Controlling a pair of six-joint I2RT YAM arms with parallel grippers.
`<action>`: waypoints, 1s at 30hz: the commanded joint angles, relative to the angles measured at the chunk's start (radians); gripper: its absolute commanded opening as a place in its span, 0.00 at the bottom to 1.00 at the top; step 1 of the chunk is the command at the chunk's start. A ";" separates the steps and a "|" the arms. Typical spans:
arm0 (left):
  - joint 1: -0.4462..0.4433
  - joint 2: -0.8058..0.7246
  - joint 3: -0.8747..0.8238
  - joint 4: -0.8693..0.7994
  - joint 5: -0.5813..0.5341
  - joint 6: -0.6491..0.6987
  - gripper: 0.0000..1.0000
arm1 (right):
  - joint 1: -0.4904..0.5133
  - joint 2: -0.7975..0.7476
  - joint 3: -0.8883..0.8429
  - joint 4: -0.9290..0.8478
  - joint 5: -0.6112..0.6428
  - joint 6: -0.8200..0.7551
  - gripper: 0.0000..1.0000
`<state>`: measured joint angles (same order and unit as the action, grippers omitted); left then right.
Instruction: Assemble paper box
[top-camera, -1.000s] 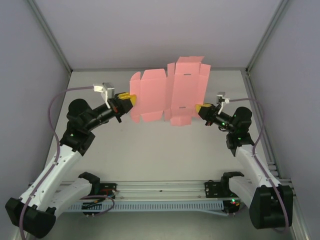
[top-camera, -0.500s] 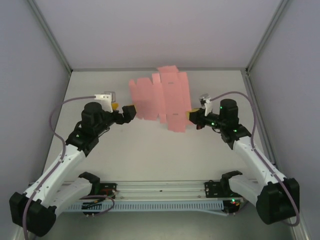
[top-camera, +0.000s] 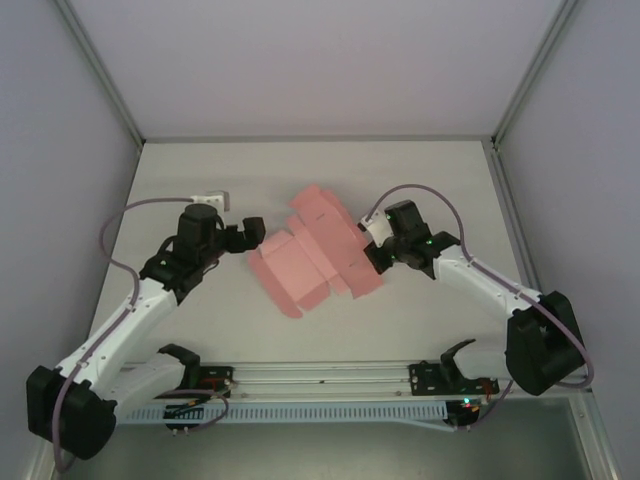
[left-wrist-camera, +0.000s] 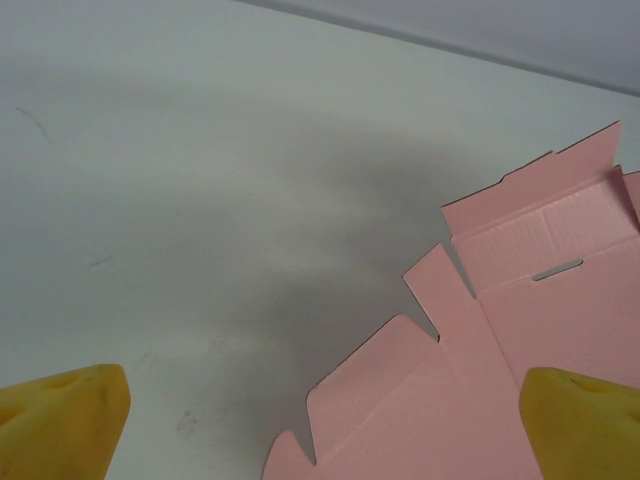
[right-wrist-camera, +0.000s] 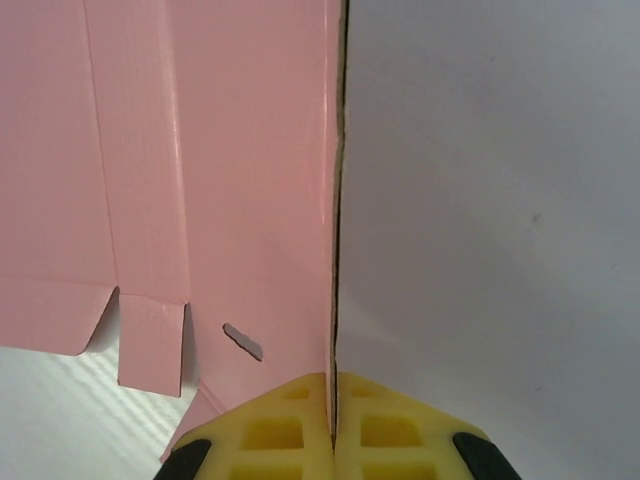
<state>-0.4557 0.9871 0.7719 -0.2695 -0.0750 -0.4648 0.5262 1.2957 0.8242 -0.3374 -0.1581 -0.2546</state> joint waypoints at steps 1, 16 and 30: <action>-0.002 0.020 0.041 0.021 0.016 0.014 1.00 | 0.028 -0.041 0.020 0.073 0.150 -0.160 0.00; -0.002 0.122 0.160 0.076 0.083 0.050 1.00 | 0.242 -0.057 -0.073 0.287 0.572 -0.591 0.00; -0.005 0.374 0.238 0.127 0.232 0.197 1.00 | 0.263 -0.053 -0.103 0.352 0.556 -0.618 0.00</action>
<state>-0.4557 1.3357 0.9791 -0.1848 0.0921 -0.3283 0.7818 1.2449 0.7292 -0.0116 0.3866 -0.8585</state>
